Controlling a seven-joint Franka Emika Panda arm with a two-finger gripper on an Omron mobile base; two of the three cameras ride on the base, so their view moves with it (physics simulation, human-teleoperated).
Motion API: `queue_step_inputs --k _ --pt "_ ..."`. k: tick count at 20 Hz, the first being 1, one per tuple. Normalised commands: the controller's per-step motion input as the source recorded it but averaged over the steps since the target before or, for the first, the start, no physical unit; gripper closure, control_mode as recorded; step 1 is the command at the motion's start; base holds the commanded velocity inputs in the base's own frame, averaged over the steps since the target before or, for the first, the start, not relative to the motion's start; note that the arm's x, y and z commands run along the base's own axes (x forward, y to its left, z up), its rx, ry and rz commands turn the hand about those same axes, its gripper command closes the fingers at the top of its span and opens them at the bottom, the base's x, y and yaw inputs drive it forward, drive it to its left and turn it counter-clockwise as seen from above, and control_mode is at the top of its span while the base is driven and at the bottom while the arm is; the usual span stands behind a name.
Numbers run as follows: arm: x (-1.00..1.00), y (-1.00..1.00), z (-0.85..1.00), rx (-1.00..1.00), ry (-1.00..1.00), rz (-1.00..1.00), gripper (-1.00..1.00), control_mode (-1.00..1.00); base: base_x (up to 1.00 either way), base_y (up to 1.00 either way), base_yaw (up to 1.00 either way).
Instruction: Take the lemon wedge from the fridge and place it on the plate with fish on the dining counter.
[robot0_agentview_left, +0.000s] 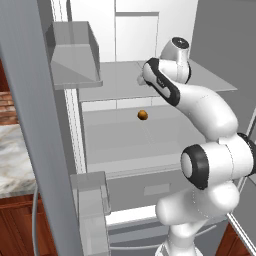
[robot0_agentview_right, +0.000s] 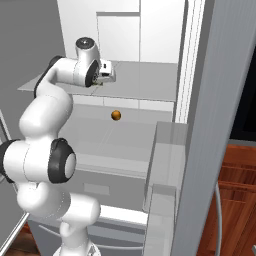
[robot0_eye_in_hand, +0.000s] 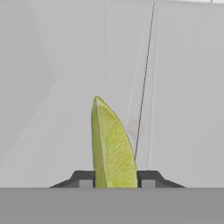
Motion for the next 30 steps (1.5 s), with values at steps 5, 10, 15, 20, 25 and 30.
queue_step_inputs --k 5,10,15,20,25,30 --pt "-0.20 0.00 -0.05 0.00 0.02 0.00 1.00 -1.00 0.00 0.00 0.00" --pt "-1.00 0.00 0.15 0.09 -0.02 0.00 1.00 -1.00 0.00 0.00 0.00" --pt "-1.00 0.01 0.22 0.06 -0.10 -0.02 1.00 -1.00 0.00 0.00 0.00" --pt "-1.00 0.08 0.01 0.02 -0.05 0.00 1.00 -1.00 0.00 0.00 0.00" --pt "-1.00 0.16 0.00 0.02 0.00 0.00 1.00 -1.00 0.00 0.00 0.00" --pt "-1.00 0.20 0.00 0.01 0.00 -0.01 1.00 -1.00 0.00 0.00 0.00"
